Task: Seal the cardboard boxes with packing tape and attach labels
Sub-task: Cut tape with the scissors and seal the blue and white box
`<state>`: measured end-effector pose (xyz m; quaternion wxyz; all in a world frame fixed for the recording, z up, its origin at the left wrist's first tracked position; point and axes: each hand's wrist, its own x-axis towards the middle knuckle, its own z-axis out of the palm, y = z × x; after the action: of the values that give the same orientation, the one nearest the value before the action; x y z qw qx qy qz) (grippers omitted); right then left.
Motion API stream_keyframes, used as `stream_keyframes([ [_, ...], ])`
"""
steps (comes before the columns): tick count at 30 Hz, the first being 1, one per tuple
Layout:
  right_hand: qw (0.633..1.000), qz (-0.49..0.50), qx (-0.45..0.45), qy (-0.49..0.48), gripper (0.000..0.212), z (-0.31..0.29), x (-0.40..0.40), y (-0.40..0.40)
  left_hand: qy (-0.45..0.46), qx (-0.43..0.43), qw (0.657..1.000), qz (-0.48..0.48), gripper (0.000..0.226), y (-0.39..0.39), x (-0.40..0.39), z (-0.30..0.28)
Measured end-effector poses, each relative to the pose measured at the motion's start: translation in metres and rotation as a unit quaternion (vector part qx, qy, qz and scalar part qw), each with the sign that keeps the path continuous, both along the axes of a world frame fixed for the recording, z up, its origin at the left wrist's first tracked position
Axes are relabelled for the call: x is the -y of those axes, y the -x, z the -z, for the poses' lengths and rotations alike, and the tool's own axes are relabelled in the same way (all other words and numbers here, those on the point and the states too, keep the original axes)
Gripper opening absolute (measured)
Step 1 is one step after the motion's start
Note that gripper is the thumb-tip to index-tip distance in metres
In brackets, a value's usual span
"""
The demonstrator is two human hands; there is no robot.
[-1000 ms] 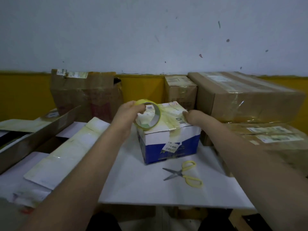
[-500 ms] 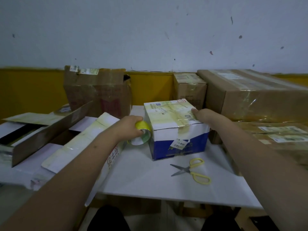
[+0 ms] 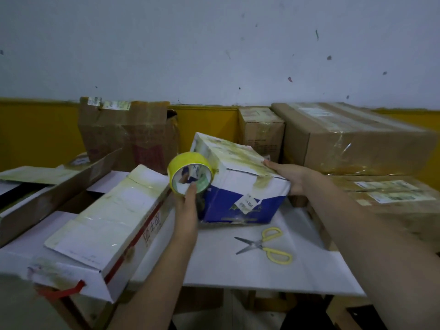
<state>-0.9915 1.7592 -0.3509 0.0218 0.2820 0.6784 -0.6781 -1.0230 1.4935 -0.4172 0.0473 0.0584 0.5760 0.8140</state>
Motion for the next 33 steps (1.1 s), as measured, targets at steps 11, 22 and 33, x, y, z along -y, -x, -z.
stream_keyframes([
  [11,0.987,-0.022,-0.131,-0.092,0.04,-0.056,0.044,0.01,0.212,-0.174,0.962,0.017,0.039,0.032,-0.037,-0.108],
  [22,0.983,-0.044,0.023,-0.174,0.05,-0.073,0.035,0.006,0.214,-0.214,0.953,0.008,0.06,0.02,-0.023,-0.143],
  [33,0.983,-0.024,0.022,-0.183,0.047,-0.074,0.048,0.003,0.556,-0.351,0.753,0.026,0.012,0.021,0.049,-0.151],
])
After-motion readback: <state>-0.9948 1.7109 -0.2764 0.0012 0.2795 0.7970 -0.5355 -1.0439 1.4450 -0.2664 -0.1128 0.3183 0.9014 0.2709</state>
